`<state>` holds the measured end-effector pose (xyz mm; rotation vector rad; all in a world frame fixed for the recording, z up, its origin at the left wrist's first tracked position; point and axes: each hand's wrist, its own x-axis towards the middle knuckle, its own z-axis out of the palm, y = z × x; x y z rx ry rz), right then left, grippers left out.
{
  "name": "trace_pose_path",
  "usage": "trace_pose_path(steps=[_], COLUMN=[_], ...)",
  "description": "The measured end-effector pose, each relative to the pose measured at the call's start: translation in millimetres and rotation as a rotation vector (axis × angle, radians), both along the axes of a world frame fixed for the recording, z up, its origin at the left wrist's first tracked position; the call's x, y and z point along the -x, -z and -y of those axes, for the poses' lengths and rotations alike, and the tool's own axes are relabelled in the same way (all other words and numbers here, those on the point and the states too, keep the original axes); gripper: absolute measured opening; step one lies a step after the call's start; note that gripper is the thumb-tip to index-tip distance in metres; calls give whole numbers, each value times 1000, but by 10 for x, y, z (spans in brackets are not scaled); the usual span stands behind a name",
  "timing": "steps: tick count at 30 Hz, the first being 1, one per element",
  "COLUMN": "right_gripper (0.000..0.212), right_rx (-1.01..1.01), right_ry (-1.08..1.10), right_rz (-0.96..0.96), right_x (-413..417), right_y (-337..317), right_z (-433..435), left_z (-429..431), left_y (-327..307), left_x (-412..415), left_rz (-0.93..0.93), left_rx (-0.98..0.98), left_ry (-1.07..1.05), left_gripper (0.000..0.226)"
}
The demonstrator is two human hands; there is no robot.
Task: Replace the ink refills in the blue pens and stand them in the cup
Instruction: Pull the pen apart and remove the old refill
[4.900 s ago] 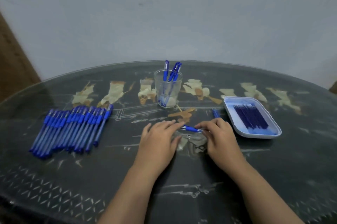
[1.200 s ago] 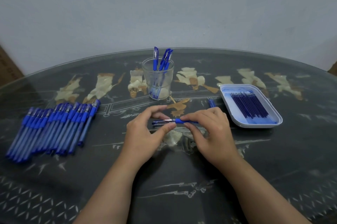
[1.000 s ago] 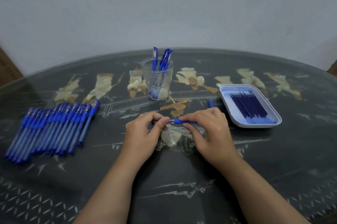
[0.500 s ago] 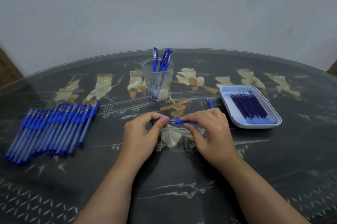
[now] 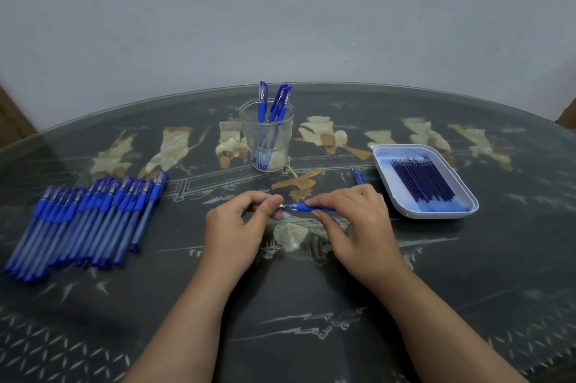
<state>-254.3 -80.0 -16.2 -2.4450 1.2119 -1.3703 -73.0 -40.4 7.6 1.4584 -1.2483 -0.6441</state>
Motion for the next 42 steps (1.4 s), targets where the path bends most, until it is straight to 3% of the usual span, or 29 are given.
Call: trace_pose_path(steps=[4, 18, 22, 25, 28, 42], right_gripper=[14, 13, 13, 14, 14, 23], right_rx=[-3, -5, -12, -20, -19, -32], right_ry=[4, 12, 17, 20, 14, 47], right_rz=[3, 22, 27, 30, 32, 13], right_x=[2, 13, 12, 10, 10, 0], right_y=[12, 22, 29, 29, 18, 1], right_z=[8, 14, 15, 13, 8, -2], left_z=[-27, -3, -47, -63, -45, 72], left_y=[-21, 16, -5, -36, -12, 114], left_x=[-2, -98, -203, -216, -207, -228], left_rz=[-12, -29, 273, 536, 647, 472], left_rx=[-12, 69, 37, -99, -184, -173], left_ry=[10, -93, -213, -251, -233, -255], left_gripper=[3, 18, 23, 20, 24, 21])
